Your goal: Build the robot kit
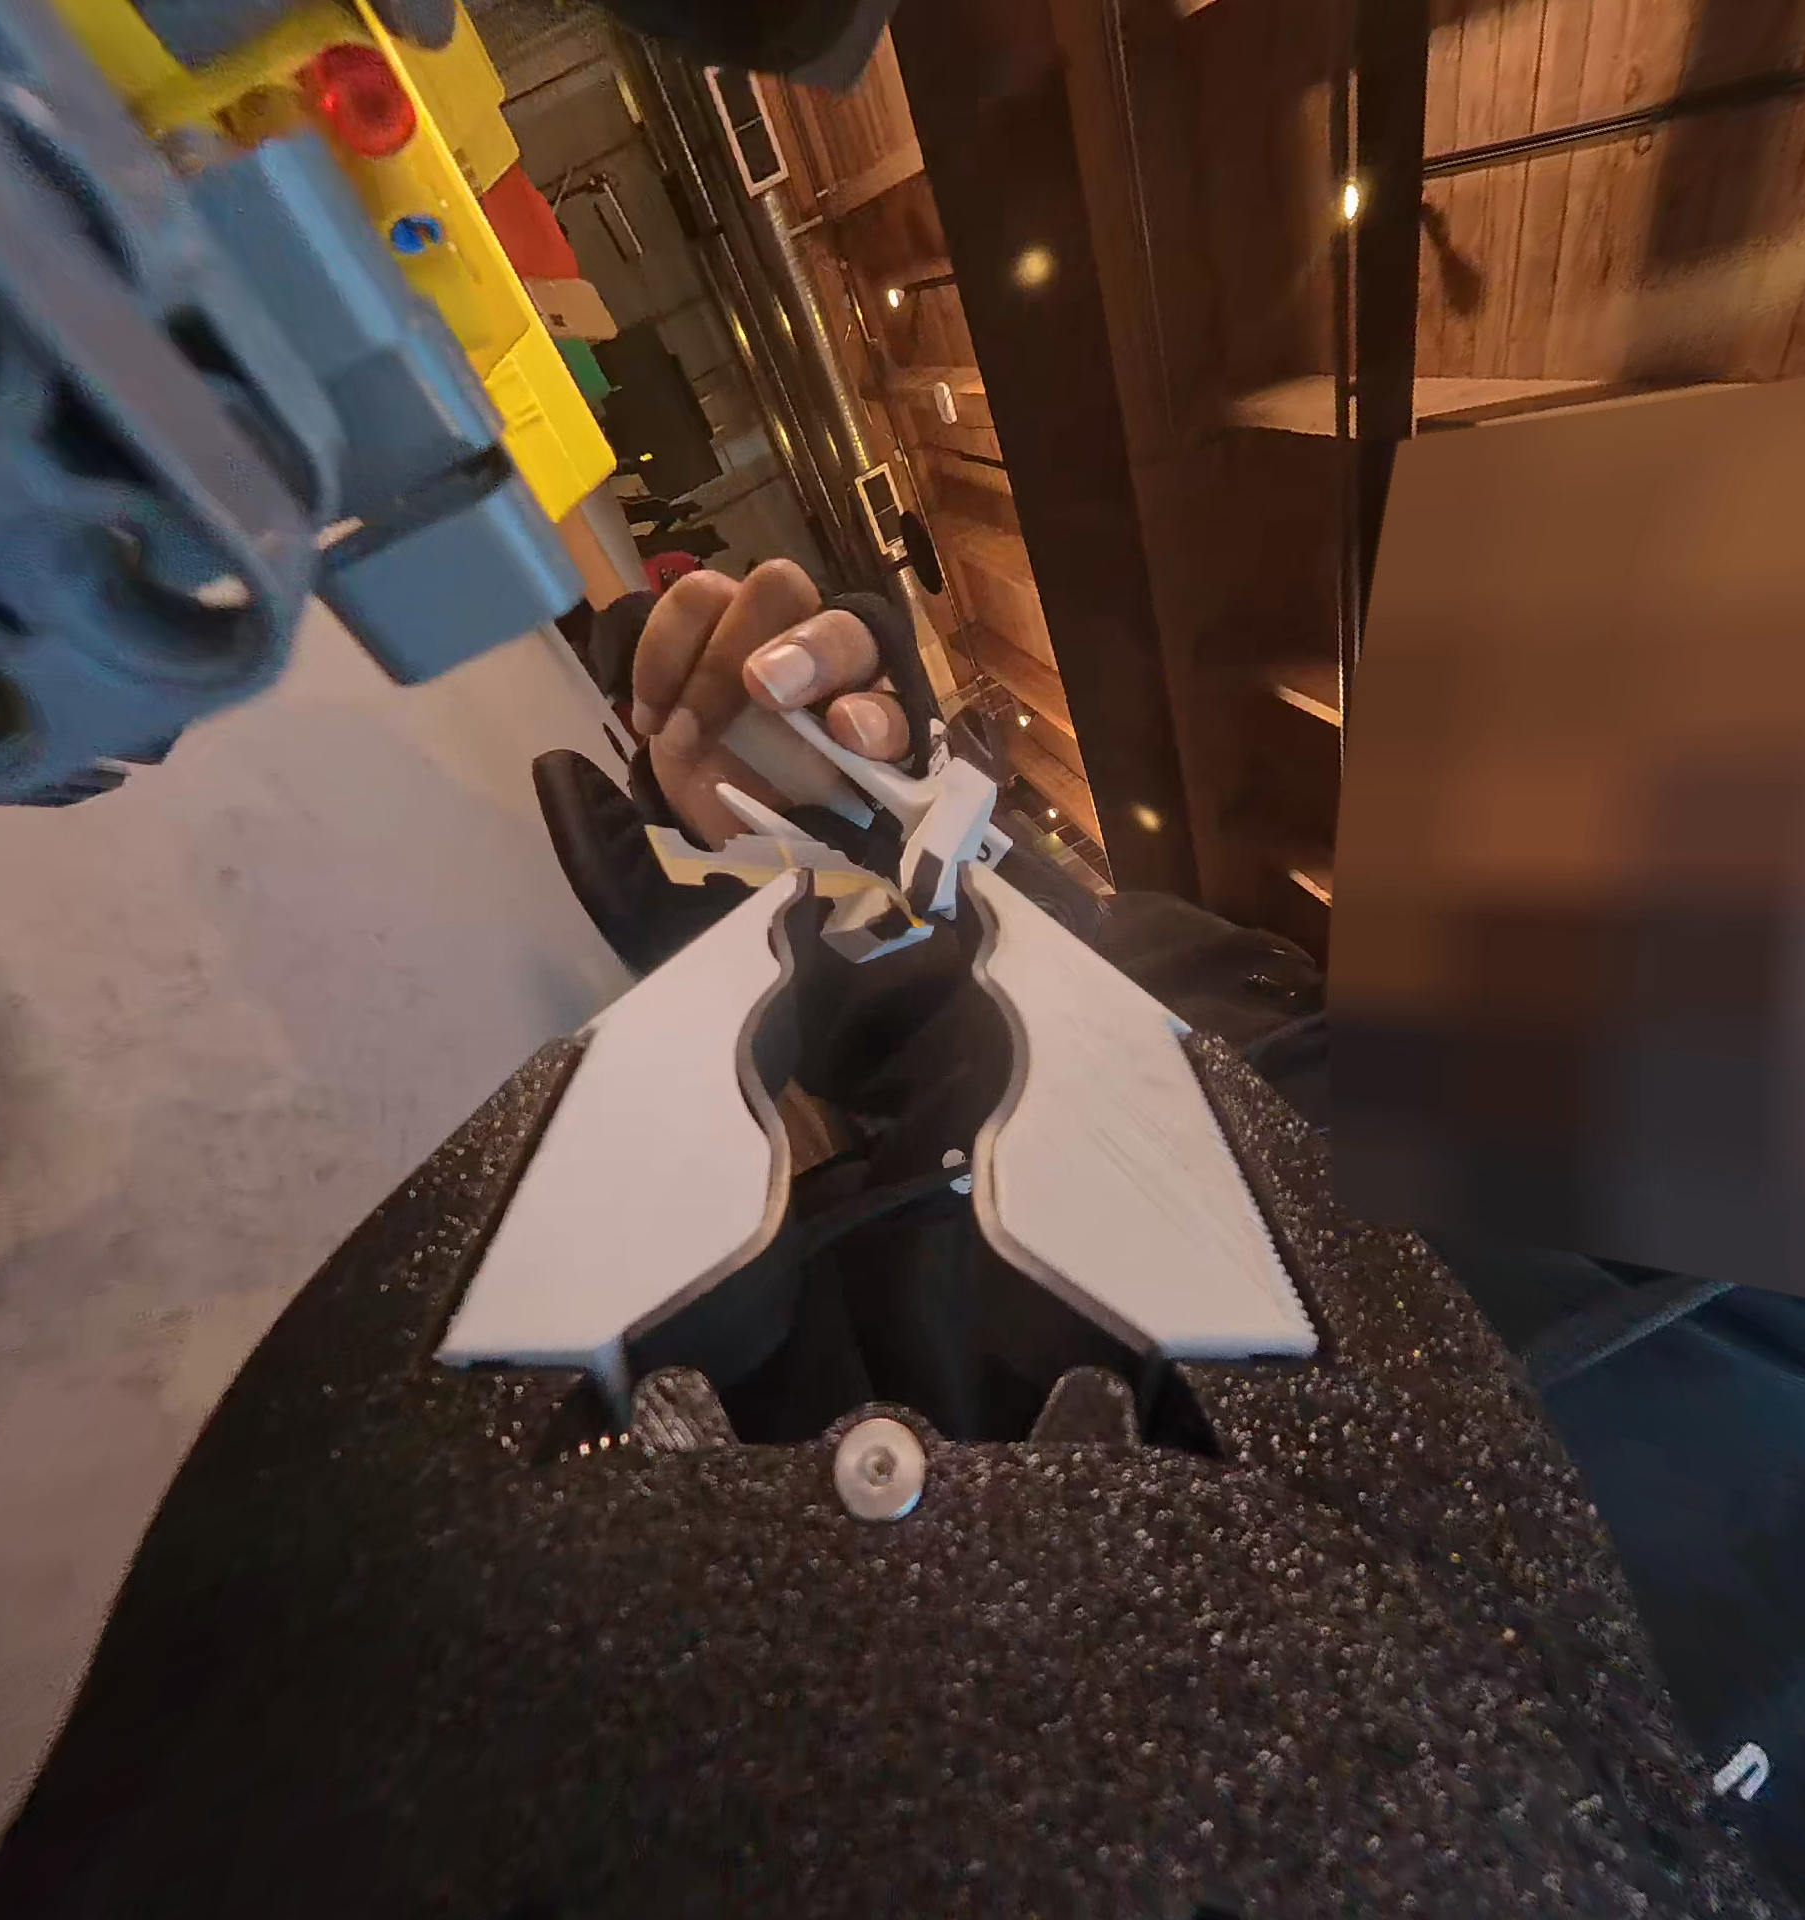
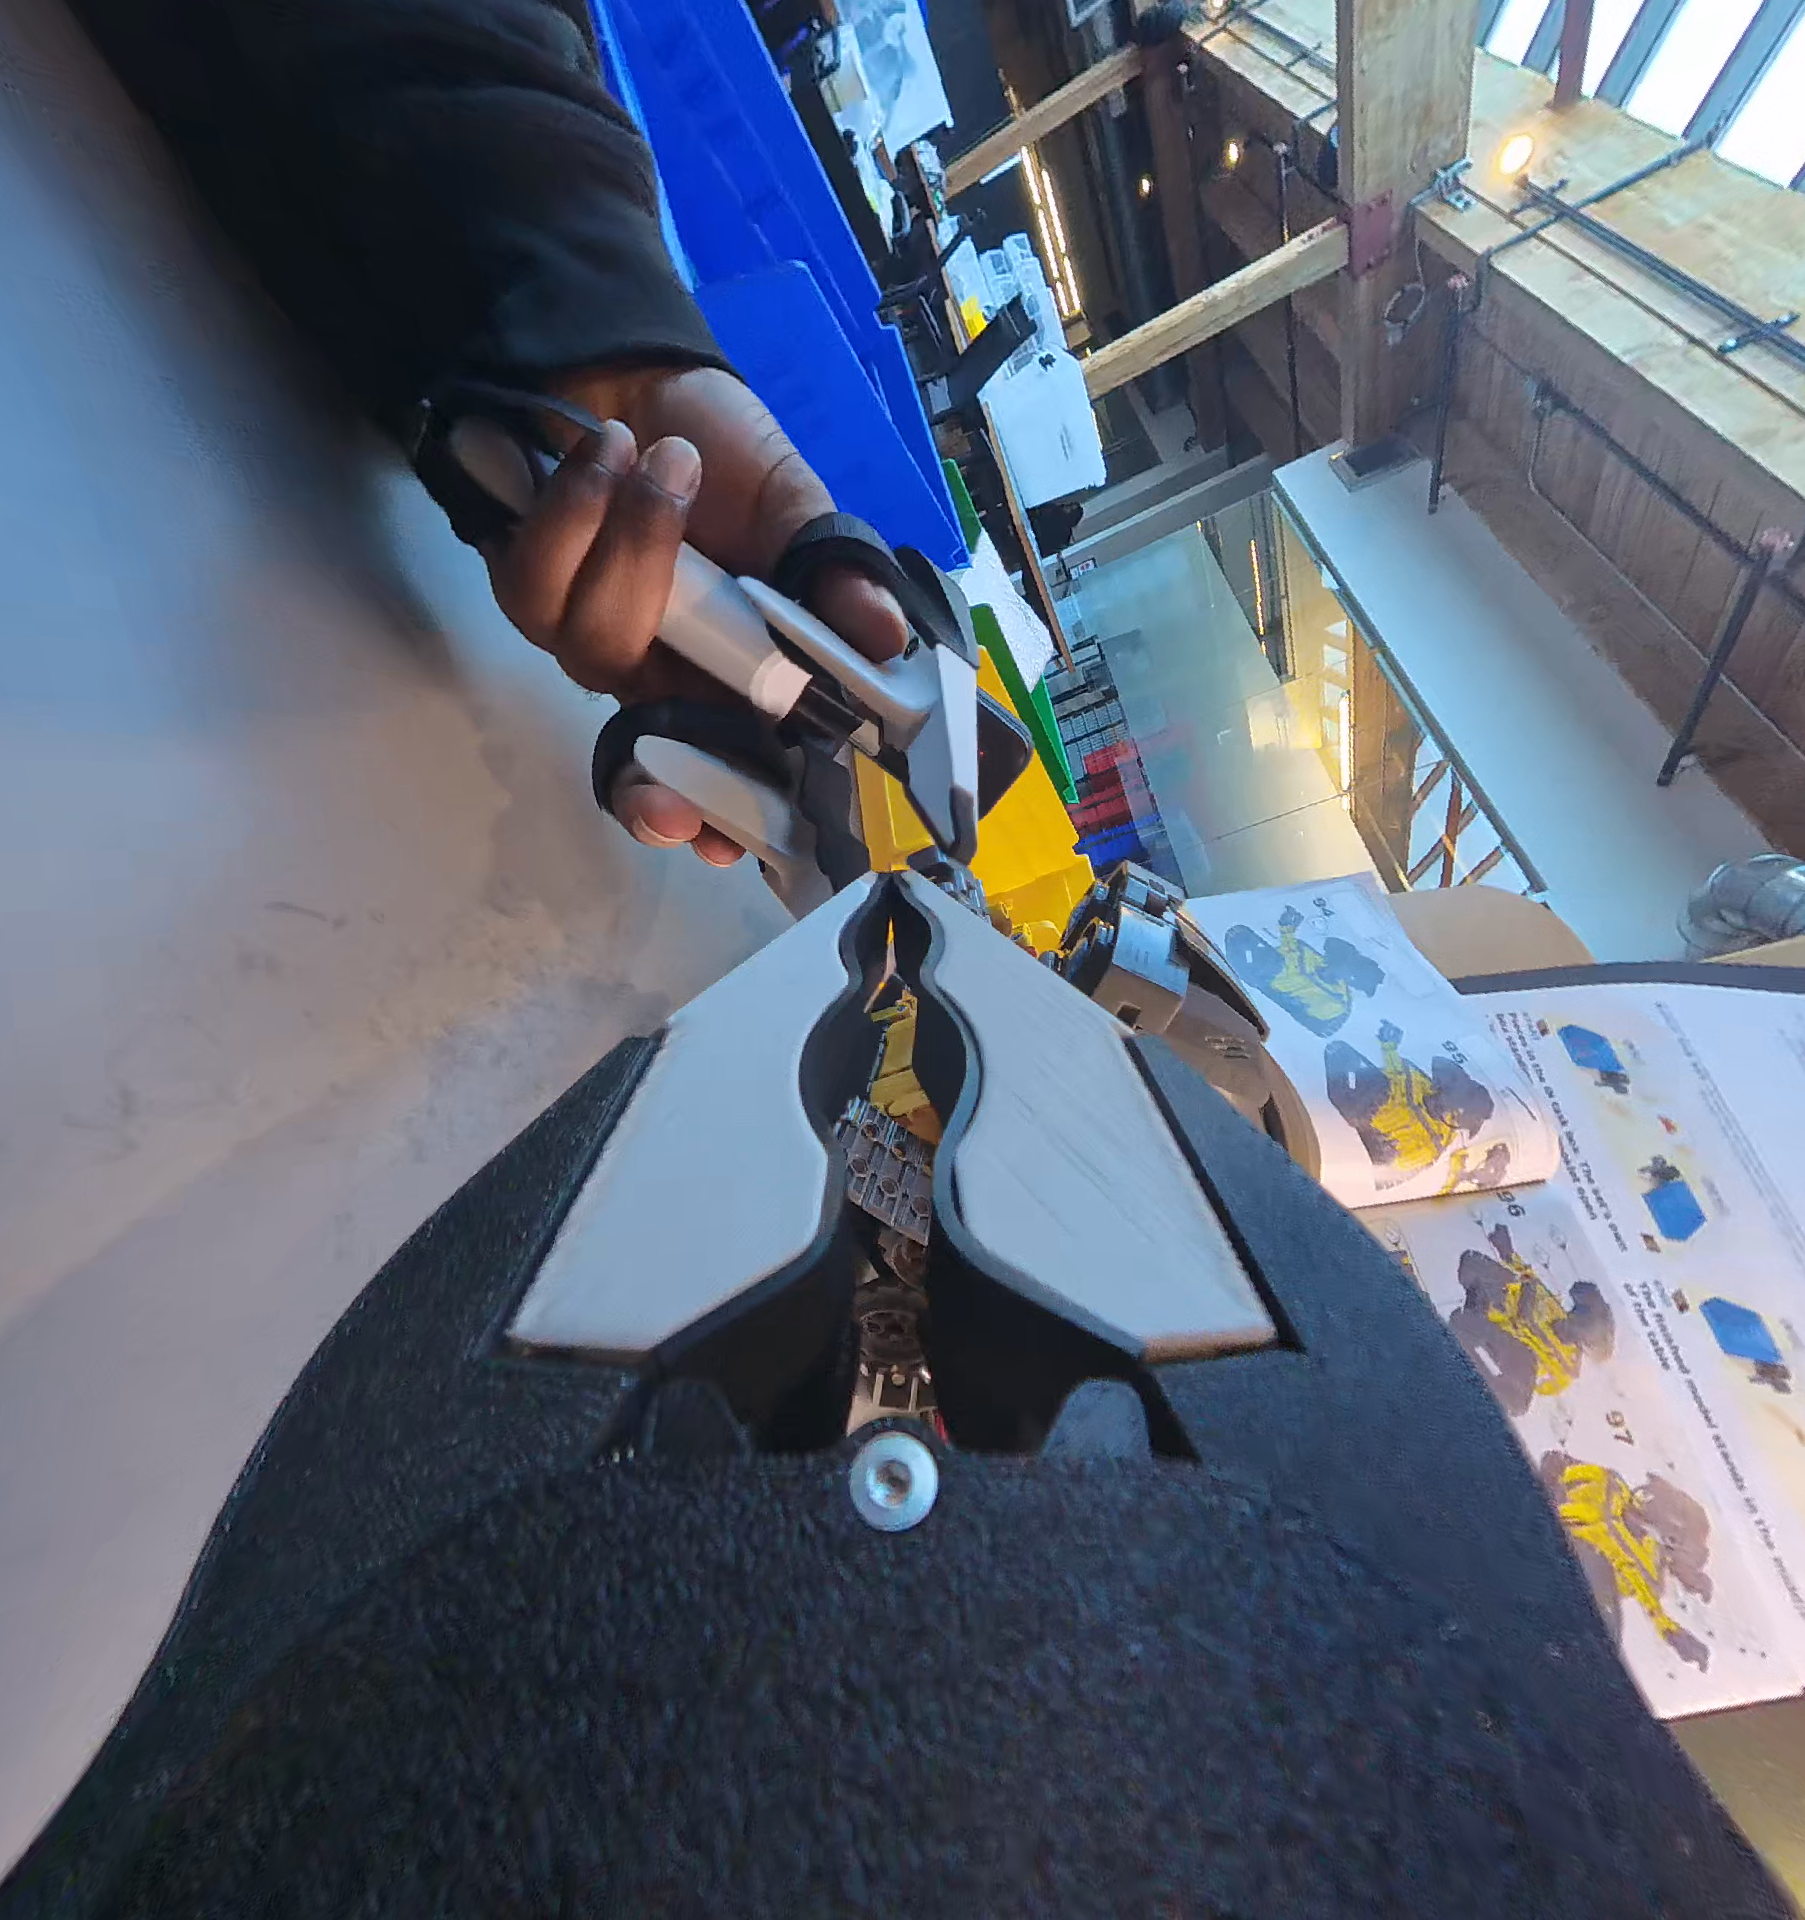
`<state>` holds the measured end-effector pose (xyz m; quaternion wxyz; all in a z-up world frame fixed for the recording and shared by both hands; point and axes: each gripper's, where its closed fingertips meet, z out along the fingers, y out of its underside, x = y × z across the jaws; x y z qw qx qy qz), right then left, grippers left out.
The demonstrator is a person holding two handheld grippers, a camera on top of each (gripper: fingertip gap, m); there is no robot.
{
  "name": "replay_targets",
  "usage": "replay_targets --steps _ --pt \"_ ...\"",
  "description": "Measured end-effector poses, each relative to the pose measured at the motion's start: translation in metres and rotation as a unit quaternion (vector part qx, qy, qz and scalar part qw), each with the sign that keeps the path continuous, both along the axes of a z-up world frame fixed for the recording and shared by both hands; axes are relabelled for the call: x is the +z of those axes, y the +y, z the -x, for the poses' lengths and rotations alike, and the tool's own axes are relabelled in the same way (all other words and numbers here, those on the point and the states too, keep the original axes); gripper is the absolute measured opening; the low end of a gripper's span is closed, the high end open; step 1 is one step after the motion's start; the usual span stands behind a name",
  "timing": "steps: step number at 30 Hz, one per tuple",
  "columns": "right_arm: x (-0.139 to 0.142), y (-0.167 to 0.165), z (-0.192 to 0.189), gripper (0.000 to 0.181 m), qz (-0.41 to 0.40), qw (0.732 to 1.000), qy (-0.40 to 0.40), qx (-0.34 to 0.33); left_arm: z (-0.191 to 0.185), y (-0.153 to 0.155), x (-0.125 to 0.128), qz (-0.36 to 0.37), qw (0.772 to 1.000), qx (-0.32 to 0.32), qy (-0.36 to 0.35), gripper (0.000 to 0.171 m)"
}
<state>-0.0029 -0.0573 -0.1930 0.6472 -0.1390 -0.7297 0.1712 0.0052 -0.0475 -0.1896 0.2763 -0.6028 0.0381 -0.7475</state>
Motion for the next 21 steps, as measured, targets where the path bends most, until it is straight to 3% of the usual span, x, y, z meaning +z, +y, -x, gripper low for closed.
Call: replay_targets --steps 16,21 --pt "-0.022 -0.004 0.005 0.000 -0.036 0.999 -0.036 0.000 -0.003 0.005 -0.016 0.009 0.999 0.019 0.046 0.000" --pt "-0.027 -0.002 0.006 0.007 -0.031 0.998 -0.049 -0.003 -0.001 0.009 -0.019 -0.001 0.997 0.038 0.062 0.000"
